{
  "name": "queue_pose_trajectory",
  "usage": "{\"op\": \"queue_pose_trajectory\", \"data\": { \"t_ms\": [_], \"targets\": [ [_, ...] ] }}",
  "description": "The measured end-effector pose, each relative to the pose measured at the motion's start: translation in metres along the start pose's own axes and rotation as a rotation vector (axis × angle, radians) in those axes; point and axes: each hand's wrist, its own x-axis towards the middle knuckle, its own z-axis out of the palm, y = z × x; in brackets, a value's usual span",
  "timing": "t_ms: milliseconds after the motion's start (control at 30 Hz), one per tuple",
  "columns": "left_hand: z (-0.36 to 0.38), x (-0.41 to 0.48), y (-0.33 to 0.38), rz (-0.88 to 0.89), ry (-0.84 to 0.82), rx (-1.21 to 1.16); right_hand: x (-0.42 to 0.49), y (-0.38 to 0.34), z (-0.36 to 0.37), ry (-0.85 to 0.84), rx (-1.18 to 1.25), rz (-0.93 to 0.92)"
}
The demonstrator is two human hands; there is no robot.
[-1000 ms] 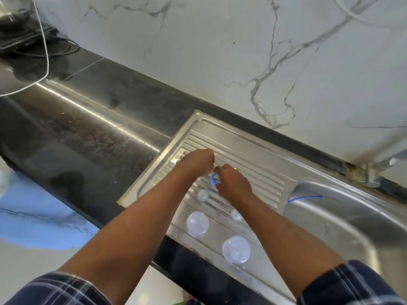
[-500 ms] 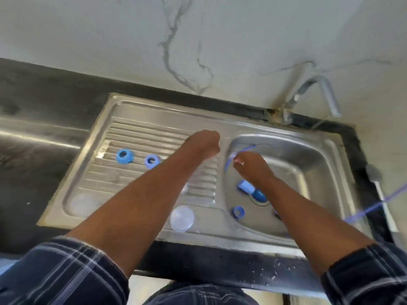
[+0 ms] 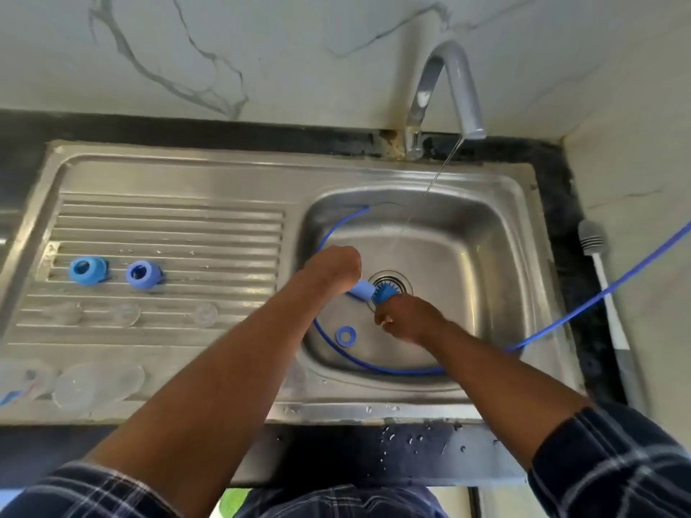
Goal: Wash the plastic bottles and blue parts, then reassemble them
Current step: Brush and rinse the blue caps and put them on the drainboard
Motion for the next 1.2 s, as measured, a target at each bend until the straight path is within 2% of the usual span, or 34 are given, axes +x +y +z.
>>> {"op": "queue_pose_trajectory", "data": {
  "t_ms": [67, 167, 400, 533, 733, 833, 967, 1067, 1200],
  "targets": [
    [0.008, 0.001, -0.004, -0.021, 0.023, -0.020, 0.013, -0.015, 0.012, -0.097, -0.125, -0.150],
    [0.016, -0.003, -0.011, -0.082, 0.028, -0.048, 0.025, -0.035, 0.029, -0.089, -0.293, -0.314],
    [0.033, -0.008, -0.015, -0.191, 0.086, -0.188, 0.035, -0.033, 0.044, -0.054, -0.311, -0.356],
    [0.039, -0.008, -0.010, -0.211, 0.103, -0.236, 0.034, -0.019, 0.048, 0.018, -0.051, -0.283],
    [0.026, -0.001, 0.019, -0.175, 0.108, -0.327, 0.039, 0.009, -0.005, 0.299, 0.902, 0.210],
    [0.009, 0.004, 0.037, -0.209, 0.127, -0.592, 0.030, 0.019, -0.058, 0.404, 1.300, 0.266],
    [-0.025, 0.008, 0.060, -0.189, 0.159, -1.019, 0.020, 0.019, -0.111, 0.548, 1.445, 0.171],
    [-0.051, 0.010, 0.075, -0.134, 0.155, -1.222, 0.016, 0.016, -0.130, 0.506, 1.418, 0.101],
    [-0.068, 0.014, 0.081, -0.053, 0.177, -1.296, 0.002, 0.011, -0.144, 0.486, 1.381, 0.058]
  ]
}}
